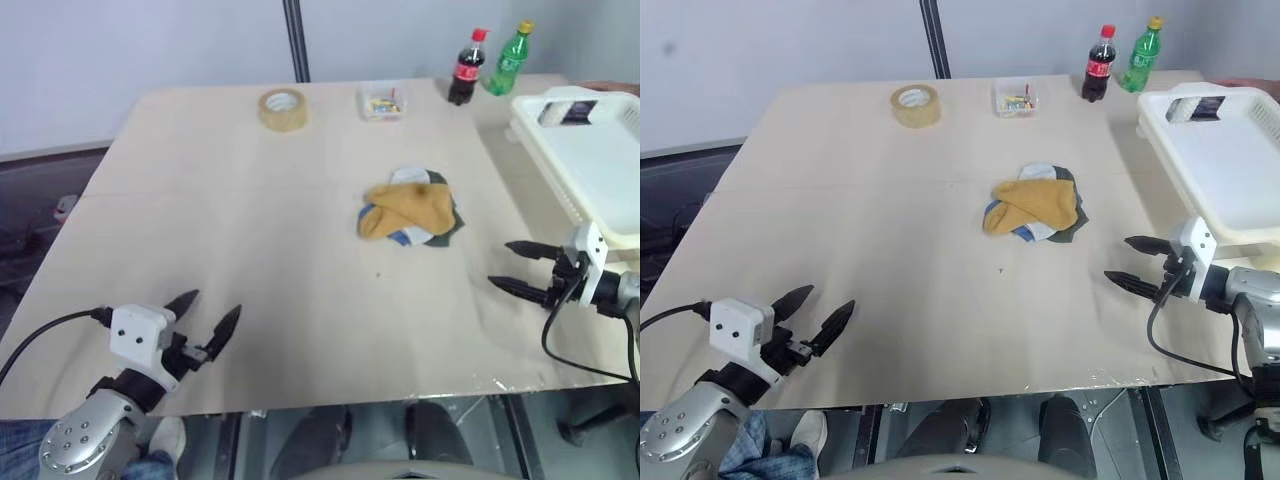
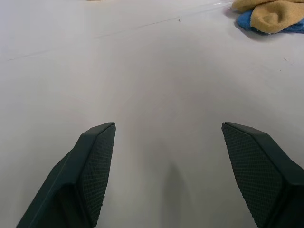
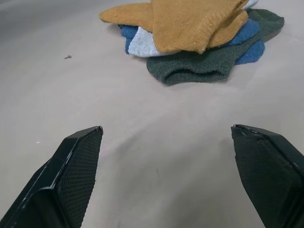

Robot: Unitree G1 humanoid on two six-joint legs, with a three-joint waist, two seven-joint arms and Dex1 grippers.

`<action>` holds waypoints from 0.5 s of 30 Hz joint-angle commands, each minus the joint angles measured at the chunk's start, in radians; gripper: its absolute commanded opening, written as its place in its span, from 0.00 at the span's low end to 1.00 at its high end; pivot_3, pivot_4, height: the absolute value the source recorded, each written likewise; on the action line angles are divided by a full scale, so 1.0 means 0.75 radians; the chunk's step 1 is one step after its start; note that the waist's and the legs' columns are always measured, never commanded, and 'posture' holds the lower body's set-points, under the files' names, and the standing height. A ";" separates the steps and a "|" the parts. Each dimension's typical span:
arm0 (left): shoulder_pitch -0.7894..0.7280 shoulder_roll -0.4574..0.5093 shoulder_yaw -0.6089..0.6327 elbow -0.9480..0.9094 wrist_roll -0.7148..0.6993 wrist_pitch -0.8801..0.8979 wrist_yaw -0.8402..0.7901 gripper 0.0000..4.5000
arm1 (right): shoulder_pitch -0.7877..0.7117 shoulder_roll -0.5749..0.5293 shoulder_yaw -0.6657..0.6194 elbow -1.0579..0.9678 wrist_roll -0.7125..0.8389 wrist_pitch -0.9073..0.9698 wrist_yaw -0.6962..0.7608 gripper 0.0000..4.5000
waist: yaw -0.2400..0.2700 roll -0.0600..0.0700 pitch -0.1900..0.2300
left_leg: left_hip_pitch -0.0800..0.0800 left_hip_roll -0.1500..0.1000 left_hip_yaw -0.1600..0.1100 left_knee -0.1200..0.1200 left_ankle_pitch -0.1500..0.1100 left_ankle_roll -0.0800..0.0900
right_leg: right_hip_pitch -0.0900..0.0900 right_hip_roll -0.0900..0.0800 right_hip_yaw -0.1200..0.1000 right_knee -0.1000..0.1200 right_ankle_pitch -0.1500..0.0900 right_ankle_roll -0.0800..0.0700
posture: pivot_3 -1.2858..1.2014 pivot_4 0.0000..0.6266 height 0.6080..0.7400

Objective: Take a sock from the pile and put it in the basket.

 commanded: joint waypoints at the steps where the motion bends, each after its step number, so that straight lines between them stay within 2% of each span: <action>1: -0.012 0.002 0.017 -0.045 -0.031 -0.035 -0.009 0.85 | 0.029 -0.012 -0.069 -0.051 0.023 -0.048 -0.006 1.00 | 0.000 0.000 0.000 | 0.000 0.000 0.000 0.000 0.000 0.000 | 0.000 0.000 0.000 0.000 0.000 0.000 | 0.52 0.24 1.00; 15: -0.057 -0.002 -0.013 0.002 -0.014 -0.055 -0.017 0.85 | 0.058 0.001 -0.088 -0.070 0.038 -0.075 -0.049 1.00 | 0.000 0.000 0.000 | 0.000 0.000 0.001 0.000 0.000 0.000 | 0.000 0.000 0.000 0.000 0.000 0.000 | 0.52 0.24 1.00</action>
